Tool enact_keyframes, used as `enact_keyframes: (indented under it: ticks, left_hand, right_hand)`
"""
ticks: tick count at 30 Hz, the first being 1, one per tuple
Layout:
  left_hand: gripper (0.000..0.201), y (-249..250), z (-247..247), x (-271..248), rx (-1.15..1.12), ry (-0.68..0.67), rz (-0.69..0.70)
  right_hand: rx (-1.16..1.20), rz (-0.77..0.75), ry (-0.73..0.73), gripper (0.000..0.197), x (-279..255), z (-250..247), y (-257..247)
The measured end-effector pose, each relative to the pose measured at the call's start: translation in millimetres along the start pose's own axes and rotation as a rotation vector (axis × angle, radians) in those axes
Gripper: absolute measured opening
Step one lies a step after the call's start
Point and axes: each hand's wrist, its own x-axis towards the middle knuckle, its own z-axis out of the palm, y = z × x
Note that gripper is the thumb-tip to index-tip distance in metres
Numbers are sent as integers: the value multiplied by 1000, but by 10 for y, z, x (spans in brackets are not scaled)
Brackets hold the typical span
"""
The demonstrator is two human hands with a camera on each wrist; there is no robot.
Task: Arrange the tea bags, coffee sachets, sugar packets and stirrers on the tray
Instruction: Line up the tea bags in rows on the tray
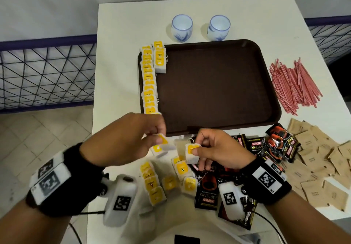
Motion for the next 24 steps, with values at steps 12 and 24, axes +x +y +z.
enact_keyframes:
  ticks: [12,24]
  left_hand:
    - [9,-519,-703,1644,335,-32,-2]
    - [11,-617,-850,2155,467,-122,29]
  right_hand:
    - [43,-124,163,14,991,-342,-630]
    - [-38,-118,181,15,1575,-380,-853]
